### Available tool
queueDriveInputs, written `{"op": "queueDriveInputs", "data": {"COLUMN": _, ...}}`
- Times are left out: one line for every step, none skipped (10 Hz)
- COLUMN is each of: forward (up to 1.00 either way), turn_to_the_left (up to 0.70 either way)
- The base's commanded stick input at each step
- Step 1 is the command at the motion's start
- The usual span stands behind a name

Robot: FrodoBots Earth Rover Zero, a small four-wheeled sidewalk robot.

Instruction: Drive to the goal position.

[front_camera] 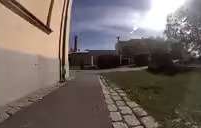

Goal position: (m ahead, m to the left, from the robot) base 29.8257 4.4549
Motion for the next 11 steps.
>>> {"op": "queueDriveInputs", "data": {"forward": 0.70, "turn_to_the_left": 0.15}}
{"op": "queueDriveInputs", "data": {"forward": 0.70, "turn_to_the_left": 0.00}}
{"op": "queueDriveInputs", "data": {"forward": 0.70, "turn_to_the_left": 0.00}}
{"op": "queueDriveInputs", "data": {"forward": 0.70, "turn_to_the_left": 0.00}}
{"op": "queueDriveInputs", "data": {"forward": 0.70, "turn_to_the_left": 0.14}}
{"op": "queueDriveInputs", "data": {"forward": 0.70, "turn_to_the_left": 0.20}}
{"op": "queueDriveInputs", "data": {"forward": 0.70, "turn_to_the_left": 0.00}}
{"op": "queueDriveInputs", "data": {"forward": 0.70, "turn_to_the_left": 0.00}}
{"op": "queueDriveInputs", "data": {"forward": 0.70, "turn_to_the_left": 0.00}}
{"op": "queueDriveInputs", "data": {"forward": 0.70, "turn_to_the_left": 0.00}}
{"op": "queueDriveInputs", "data": {"forward": 0.70, "turn_to_the_left": 0.00}}
